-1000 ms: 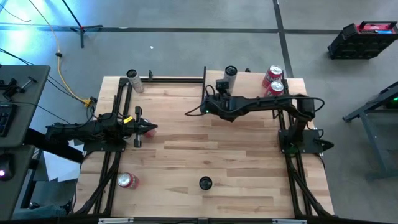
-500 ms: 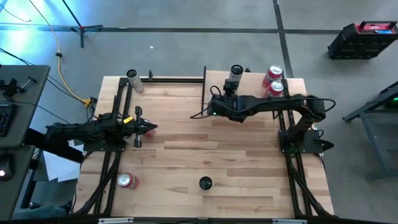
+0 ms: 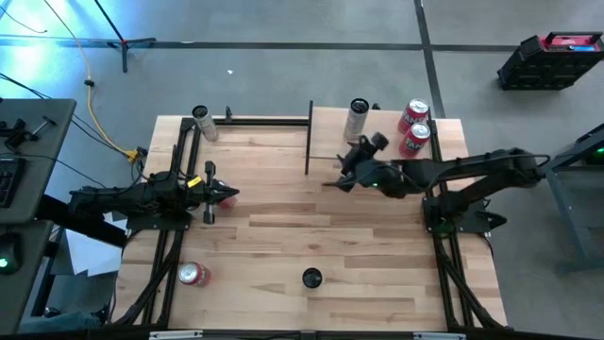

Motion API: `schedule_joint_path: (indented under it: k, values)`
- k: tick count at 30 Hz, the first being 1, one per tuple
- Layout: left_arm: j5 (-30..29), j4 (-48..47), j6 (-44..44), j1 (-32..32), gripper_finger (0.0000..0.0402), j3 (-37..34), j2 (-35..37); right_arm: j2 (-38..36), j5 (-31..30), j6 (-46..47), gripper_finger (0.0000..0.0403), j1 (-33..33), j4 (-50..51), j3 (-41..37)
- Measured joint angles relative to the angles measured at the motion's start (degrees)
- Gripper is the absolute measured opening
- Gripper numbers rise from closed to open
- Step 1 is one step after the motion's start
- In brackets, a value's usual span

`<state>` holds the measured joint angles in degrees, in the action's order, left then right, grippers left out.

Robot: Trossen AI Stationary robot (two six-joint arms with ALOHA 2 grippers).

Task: Place canned beverage on shelf
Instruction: Put the white soda can on the shelf

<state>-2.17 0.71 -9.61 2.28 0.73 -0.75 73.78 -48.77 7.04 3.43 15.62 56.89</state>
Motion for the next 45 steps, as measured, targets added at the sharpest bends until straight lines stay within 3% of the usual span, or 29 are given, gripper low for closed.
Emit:
schedule_joint_path:
  k: [6,13,20,29,32,37,41,45]
  values:
    - [0.0,0.0,0.0,0.0,0.0003,0.0,0.0,1.0,7.7,16.4,0.0171,-2.5,-19.5,-8.4]
    - [0.0,0.0,0.0,0.0,0.0003,0.0,0.0,8.8,-5.0,13.3,0.0130,-4.1,-28.2,-8.3]
    - [0.0,0.0,0.0,0.0,0.0003,0.0,0.0,14.2,-17.6,13.8,0.0124,-5.8,-28.5,-6.7]
    - [0.0,0.0,0.0,0.0,0.0003,0.0,0.0,15.6,-21.0,22.5,0.0123,-7.6,-29.6,-6.5]
    - [0.0,0.0,0.0,0.0,0.0003,0.0,0.0,18.2,-24.5,22.6,0.0123,-7.4,-30.7,-6.5]
    - [0.0,0.0,0.0,0.0,0.0003,0.0,0.0,22.3,-24.7,22.4,0.0123,-7.9,-35.4,-6.5]
    - [0.0,0.0,0.0,0.0,0.0003,0.0,0.0,23.4,-25.3,19.1,0.0123,-9.1,-37.4,-6.5]
    - [0.0,0.0,0.0,0.0,0.0003,0.0,0.0,23.2,-29.9,14.9,0.0123,-9.4,-37.3,-6.5]
